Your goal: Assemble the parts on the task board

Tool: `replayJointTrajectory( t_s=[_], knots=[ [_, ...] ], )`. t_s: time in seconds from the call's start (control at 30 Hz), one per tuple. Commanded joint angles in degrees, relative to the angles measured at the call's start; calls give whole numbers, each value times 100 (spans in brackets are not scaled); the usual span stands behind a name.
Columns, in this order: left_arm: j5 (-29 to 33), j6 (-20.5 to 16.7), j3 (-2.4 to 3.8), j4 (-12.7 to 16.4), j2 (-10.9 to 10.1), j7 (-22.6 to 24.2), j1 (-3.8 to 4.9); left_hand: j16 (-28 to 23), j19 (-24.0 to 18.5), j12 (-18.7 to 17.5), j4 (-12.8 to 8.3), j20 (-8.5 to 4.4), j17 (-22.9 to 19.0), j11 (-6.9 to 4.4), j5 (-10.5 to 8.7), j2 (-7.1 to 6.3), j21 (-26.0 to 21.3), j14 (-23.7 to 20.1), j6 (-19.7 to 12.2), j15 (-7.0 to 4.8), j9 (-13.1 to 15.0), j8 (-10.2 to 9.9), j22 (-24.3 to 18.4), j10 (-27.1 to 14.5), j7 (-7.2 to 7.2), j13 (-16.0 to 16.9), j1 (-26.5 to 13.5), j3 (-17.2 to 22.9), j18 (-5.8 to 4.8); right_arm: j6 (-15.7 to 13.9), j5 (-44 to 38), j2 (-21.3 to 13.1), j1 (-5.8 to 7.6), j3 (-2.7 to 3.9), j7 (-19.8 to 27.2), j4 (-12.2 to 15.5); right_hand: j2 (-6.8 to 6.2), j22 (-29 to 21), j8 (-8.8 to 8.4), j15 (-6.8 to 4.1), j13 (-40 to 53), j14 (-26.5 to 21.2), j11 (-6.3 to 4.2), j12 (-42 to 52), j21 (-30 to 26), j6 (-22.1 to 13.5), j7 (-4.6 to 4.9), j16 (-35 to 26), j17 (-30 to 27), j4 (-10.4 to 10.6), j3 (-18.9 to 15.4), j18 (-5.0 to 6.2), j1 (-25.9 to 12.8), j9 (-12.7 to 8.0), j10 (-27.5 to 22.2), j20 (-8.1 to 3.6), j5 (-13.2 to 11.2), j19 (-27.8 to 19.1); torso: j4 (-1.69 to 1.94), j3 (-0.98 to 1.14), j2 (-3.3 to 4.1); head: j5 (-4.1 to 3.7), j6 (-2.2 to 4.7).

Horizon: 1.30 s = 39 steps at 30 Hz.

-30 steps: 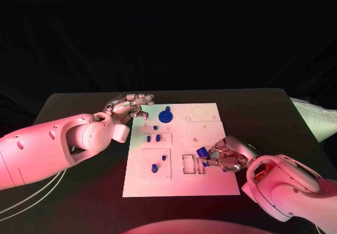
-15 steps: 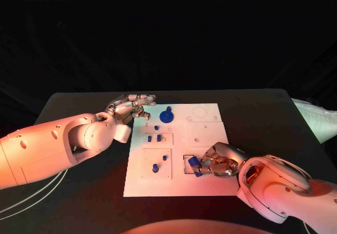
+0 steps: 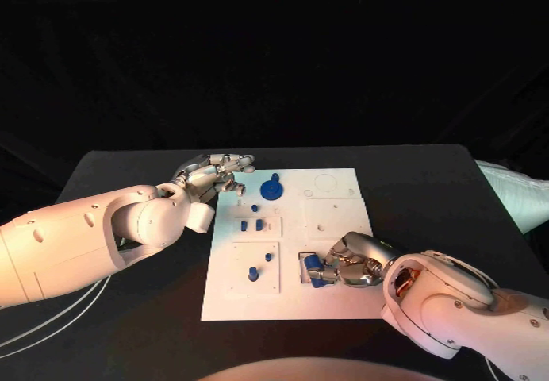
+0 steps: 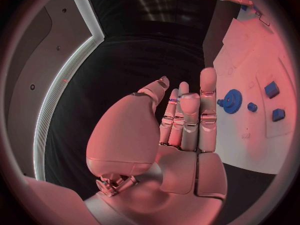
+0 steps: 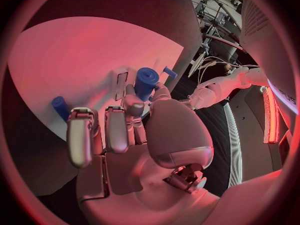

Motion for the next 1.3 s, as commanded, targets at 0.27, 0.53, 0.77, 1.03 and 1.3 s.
replayJointTrajectory(
  t_s=[0.27,0.53,0.77,1.03,1.3],
  knots=[
    [-28,102,4,18,7,30,1,8,4,28,-21,39,-9,-2,-9,-2,-20,-25,-46,10,2,39,-7,-60,18,10,69,-29,109,29,-238,21,2,-2,-21,10,-355,145,-25,-15,-121,257,33,-242,-72,-62,46,-96,-86,41,-53,-16,-518,61,-119,18,-1040,-85,-16,6,1,11,-12],
    [-29,134,4,17,2,24,1,7,4,30,-21,39,-12,-1,-9,-2,-19,-26,-47,10,2,40,-7,-62,19,10,70,-31,109,61,-303,18,2,-2,-6,43,-253,155,19,-37,-87,267,8,-252,-72,-21,20,-91,-70,-233,286,-18,309,132,-91,3,-623,-73,-11,6,0,14,-18],
    [-29,177,4,17,15,16,1,4,3,31,-22,39,-19,-1,-10,-4,-23,-28,-48,10,2,41,-9,-63,19,10,71,-33,109,82,-537,69,2,-2,-36,-17,-36,202,67,-55,-27,278,-17,-209,-48,30,0,-62,-26,-487,455,-30,906,184,-39,-15,-663,-42,-5,4,-2,2,-26],
    [-29,181,4,16,8,12,1,4,3,31,-22,39,-19,-1,-10,-4,-23,-28,-48,10,2,41,-9,-63,19,10,71,-33,109,138,-622,113,2,-4,-50,-51,28,249,94,-69,43,290,-36,-133,-20,63,-22,-22,29,-521,472,-41,1006,209,18,-26,-580,-12,-8,4,1,11,-33],
    [-29,185,4,22,-9,2,1,4,3,31,-22,39,-19,-1,-10,-4,-23,-28,-48,10,2,41,-9,-63,19,10,71,-33,109,174,-601,82,1,-4,-39,14,-64,264,117,-85,82,293,-54,-108,-12,77,-37,-7,50,-657,450,-45,1192,234,48,-43,-571,-4,-11,7,4,18,-43]
  ],
)
